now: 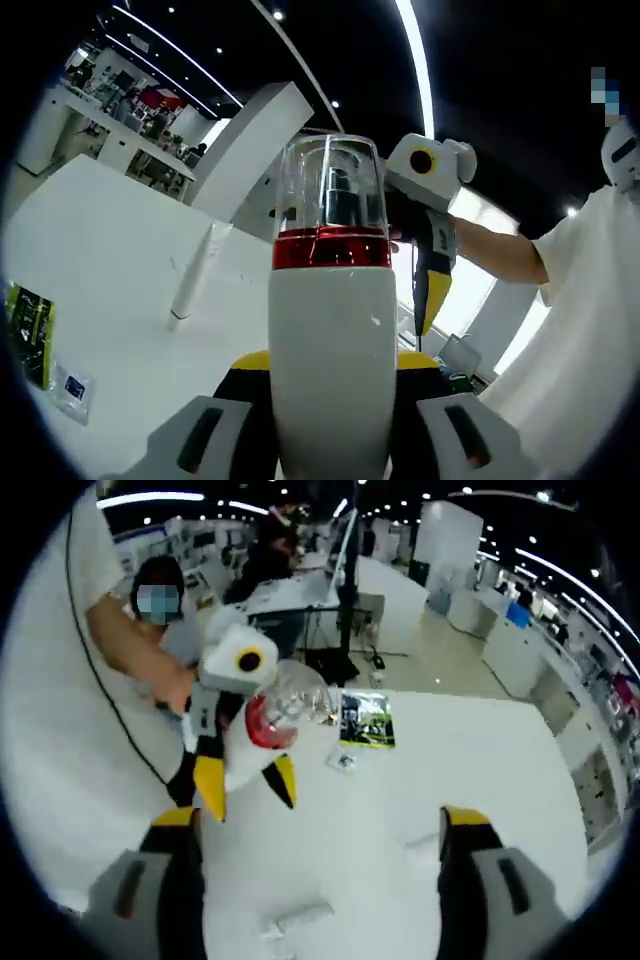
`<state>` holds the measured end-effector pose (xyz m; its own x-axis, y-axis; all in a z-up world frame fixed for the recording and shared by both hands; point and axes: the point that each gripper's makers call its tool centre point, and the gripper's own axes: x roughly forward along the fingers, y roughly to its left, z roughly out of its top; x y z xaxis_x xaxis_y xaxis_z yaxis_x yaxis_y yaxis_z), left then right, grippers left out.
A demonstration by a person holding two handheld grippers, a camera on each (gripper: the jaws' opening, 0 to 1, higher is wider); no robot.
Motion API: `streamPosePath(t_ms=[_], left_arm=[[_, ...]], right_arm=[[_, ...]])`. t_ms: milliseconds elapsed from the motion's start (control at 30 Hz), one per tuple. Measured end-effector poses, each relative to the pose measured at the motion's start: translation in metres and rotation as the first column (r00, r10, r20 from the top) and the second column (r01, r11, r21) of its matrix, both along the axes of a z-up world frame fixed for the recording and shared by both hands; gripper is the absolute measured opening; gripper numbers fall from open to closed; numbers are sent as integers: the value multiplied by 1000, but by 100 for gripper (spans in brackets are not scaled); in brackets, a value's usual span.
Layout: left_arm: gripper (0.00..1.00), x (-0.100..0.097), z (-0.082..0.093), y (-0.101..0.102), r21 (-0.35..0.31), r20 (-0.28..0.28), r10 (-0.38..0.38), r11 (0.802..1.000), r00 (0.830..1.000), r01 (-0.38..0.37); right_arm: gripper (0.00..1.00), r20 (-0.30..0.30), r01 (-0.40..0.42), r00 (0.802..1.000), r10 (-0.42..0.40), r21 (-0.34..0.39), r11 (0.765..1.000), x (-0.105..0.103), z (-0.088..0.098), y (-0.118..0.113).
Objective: Arrange the skincare products in the storage area until every visible bottle or jar stands upright without overlapping.
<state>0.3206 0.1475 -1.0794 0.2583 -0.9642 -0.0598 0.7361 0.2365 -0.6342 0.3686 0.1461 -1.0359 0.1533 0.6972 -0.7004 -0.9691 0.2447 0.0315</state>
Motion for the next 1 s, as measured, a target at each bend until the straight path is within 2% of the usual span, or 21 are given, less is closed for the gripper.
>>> streamPosePath(t_ms=[133,267,333,467,500,567,700,833,867,967,1000], left_arm=[[37,1,3,-1,-7,6,6,1000,1000,-6],[37,2,5,-1,-11,14,12,1000,1000,-12],[37,3,7,-1,-11,18,17,1000,1000,-17],[37,3,14,-1,-20,28,29,999,999,-28],[37,4,15,-2,-20,32,29,999,999,-29],[37,4,17,-3,-19,37,31,999,999,-30],[37,5,20,-5,-15,50,32,999,998,-32],[37,3,22,-6,-7,59,32,999,998,-32],[37,3,22,-6,-5,62,34,999,997,-34],[37,2,25,-7,-6,67,35,999,997,-35],[37,2,26,-7,-7,71,39,999,997,-39]], right_arm=[[97,-79,64,995,-57,96,993,-7,2,10],[99,-148,152,981,-126,180,972,-10,4,20],[99,-204,197,968,-148,245,949,-14,10,27],[99,-263,282,944,-200,325,903,-13,16,35],[99,-296,322,929,-221,356,877,-13,19,39],[97,-327,353,916,-233,380,855,-15,19,43],[91,-312,346,921,-233,382,857,-25,11,56],[81,-315,359,918,-240,404,842,-31,12,66],[79,-316,365,917,-245,414,834,-32,13,68],[66,-342,425,895,-286,463,778,-28,20,71],[61,-347,428,894,-285,467,774,-29,20,72]])
